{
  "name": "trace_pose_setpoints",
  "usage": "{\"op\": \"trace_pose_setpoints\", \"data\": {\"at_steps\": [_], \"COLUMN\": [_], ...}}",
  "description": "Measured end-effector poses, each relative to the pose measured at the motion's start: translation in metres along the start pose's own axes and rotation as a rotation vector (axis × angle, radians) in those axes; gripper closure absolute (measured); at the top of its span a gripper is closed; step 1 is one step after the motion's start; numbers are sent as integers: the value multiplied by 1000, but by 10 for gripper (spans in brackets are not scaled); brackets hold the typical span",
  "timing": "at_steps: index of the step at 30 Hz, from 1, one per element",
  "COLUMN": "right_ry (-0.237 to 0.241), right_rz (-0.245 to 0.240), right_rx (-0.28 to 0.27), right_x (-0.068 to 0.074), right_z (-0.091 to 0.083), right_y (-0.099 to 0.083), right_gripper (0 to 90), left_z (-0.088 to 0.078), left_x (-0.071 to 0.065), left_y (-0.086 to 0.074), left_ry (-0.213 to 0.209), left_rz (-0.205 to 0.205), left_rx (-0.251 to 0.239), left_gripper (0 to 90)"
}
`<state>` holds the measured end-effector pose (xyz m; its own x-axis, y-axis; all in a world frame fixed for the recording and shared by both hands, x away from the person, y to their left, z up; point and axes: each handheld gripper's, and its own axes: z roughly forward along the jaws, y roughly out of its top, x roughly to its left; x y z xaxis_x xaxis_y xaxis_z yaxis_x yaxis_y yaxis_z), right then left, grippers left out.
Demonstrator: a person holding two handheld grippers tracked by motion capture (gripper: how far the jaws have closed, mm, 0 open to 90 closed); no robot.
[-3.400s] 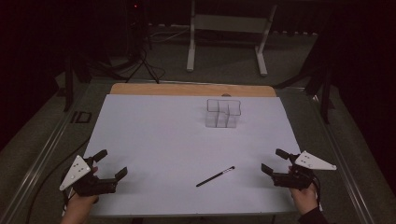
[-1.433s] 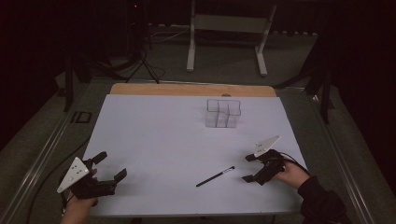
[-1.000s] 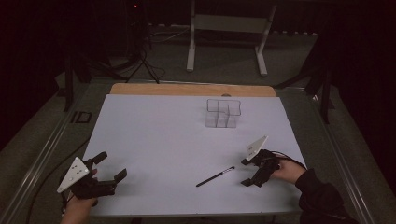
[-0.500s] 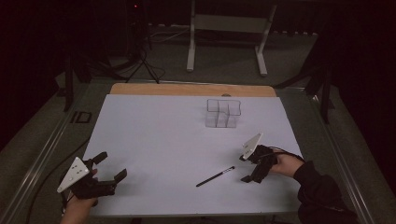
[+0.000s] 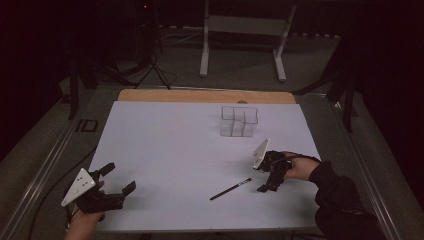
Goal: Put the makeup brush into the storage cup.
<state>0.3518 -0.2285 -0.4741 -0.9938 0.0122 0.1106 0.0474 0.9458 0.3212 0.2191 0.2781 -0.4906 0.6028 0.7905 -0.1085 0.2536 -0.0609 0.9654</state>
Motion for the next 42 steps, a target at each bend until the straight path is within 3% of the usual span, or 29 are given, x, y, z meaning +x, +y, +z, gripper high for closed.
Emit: {"op": "trace_pose_setpoints", "data": {"at_steps": [5, 9, 22, 42], "right_ry": [21, 33, 36, 78], "right_rz": [-69, -90, -140, -215], "right_rx": [43, 62, 147, 198], "right_x": [0, -1, -5, -3], "right_z": [2, 5, 9, 11], "right_y": [7, 14, 37, 69], "right_gripper": [177, 178, 178, 180], "left_z": [0, 0, 1, 2], "left_x": [0, 0, 0, -1], "left_y": [0, 0, -1, -1], "left_ry": [-1, -2, -8, -24], "left_rz": [1, 0, -2, 9], "left_rx": [3, 5, 8, 18], "left_gripper": [21, 21, 21, 21]}}
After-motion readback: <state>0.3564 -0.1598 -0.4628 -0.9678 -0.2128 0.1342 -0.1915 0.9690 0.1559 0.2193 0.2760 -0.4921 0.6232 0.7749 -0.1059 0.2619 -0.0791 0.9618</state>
